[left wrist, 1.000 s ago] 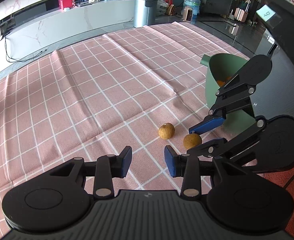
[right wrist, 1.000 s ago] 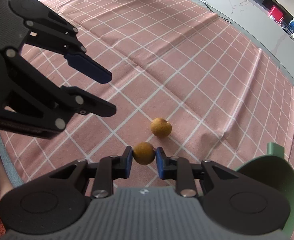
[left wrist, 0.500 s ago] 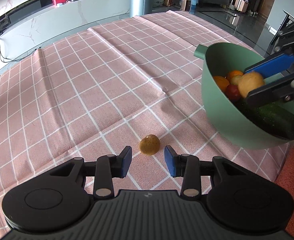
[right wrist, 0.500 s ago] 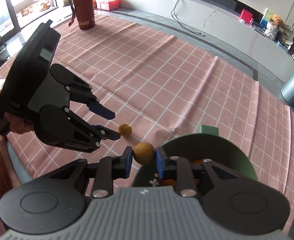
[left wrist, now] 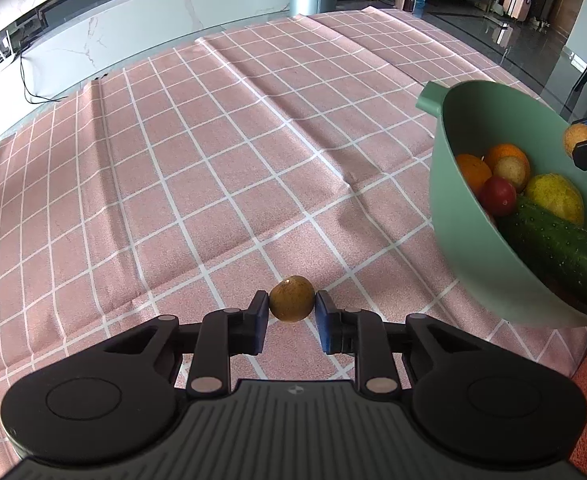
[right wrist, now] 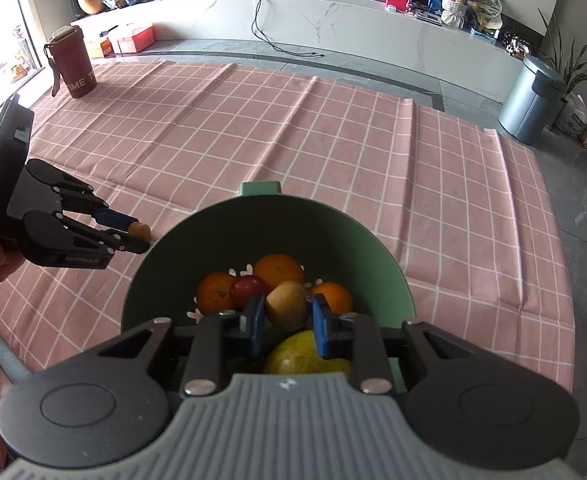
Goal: Organize fruits
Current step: 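Lower both brown fruits into the colander and open both tools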
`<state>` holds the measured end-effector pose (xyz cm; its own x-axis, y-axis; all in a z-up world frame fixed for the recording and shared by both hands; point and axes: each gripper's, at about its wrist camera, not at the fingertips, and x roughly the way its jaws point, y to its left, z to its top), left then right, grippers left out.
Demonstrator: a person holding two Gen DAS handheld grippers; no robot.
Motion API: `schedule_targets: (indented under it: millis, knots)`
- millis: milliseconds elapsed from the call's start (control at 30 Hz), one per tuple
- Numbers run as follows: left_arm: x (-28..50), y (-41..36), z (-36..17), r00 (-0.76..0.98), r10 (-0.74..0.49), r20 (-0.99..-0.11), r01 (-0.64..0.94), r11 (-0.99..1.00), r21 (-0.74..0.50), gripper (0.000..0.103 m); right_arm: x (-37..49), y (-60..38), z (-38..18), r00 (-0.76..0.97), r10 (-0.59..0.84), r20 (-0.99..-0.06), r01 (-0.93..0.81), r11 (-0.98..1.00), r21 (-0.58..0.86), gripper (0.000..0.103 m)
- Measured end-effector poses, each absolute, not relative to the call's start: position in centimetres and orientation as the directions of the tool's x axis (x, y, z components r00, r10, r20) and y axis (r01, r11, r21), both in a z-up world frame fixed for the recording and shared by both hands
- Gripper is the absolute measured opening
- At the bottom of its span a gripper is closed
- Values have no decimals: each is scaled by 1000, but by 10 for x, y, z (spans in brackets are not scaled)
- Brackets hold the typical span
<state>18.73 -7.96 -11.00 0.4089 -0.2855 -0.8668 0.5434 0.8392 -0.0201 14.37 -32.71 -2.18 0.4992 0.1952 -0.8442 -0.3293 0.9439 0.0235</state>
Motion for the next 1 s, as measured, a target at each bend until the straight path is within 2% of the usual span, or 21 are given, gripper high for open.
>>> schedule_targets:
  millis: [200,400,600,1000]
  knots:
    - [181,-89,-70,416,-379,-826,561,823,-95,27,140,-345,-24,514,199,-834,-326,945,25,21]
    - [162,-132,-37,390,-450,-803,696,715,-63,27,141,-355,-30,510,198,-837,-336,942,18,21]
    - [153,-179,-48,419,-364,-832,773,623,117,27,147,-362,-41,509,170,-844,-331,944,-9,21]
    - [160,-211,-77,388,-282,-878,831,520,200,27,154,-362,-56,497,175,-850,-368,930,-24,21]
